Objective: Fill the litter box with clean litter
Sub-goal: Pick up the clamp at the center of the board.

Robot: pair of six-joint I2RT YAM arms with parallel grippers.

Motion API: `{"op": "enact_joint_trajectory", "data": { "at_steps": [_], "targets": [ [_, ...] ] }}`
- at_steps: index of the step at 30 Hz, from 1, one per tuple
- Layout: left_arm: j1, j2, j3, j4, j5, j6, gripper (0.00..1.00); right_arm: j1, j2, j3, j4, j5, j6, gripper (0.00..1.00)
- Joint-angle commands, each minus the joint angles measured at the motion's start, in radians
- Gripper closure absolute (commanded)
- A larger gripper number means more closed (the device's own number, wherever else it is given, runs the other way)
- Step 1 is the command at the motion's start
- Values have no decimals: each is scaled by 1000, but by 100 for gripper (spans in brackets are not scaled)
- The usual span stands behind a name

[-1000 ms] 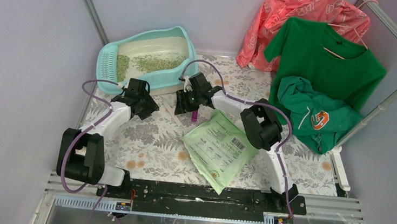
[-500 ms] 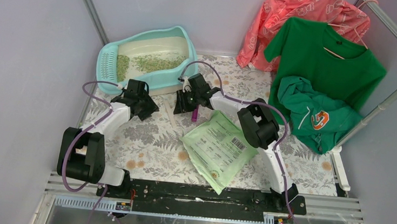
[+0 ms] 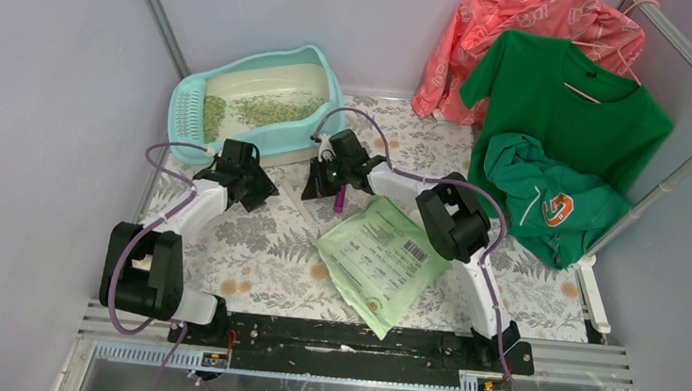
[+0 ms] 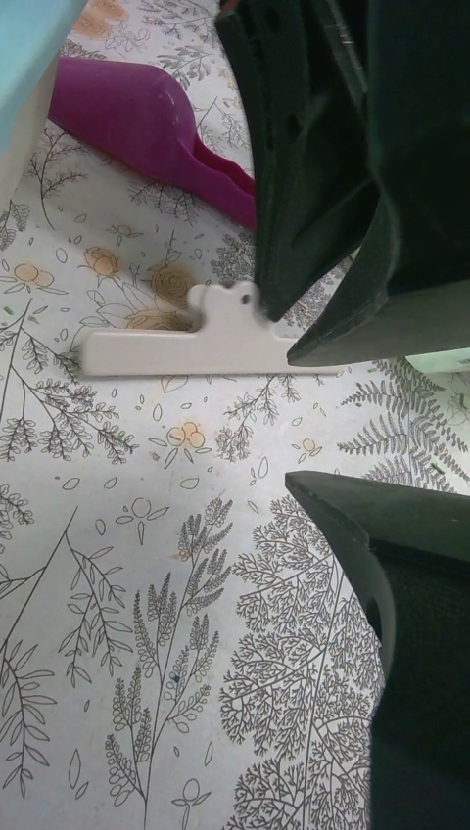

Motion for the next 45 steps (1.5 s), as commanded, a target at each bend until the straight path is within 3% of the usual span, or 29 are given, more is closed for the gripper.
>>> {"op": "enact_joint_trajectory", "data": {
  "at_steps": [1,6,7,10,16,22,29,33,41,45],
  "targets": [
    [12,-31,11,15,52,13,48,9,-186,-93,13,56,-40,100],
    [12,-100,68,-50,131,-5,44,44,-407,-187,-50,237,-148,100],
    [12,-117,82,-67,147,-9,32,57,-453,-208,-64,287,-172,100],
    [13,-161,116,-85,237,-39,16,102,-598,-272,-95,441,-232,100],
    [14,-235,129,-93,456,-145,2,276,-852,-407,-128,855,-396,100],
    [10,-380,77,-41,591,-302,1,462,-996,-500,-131,1202,-484,100],
    [1,-545,57,-42,587,-441,1,605,-913,-491,-108,1529,-572,100],
    [-25,-568,38,-50,556,-464,1,643,-845,-456,-70,1593,-614,100],
    [-283,-445,70,-19,319,-446,1,691,-776,-419,-34,1574,-628,100],
    [-350,-390,65,12,255,-450,1,703,-779,-430,-37,1532,-618,100]
  ]
}}
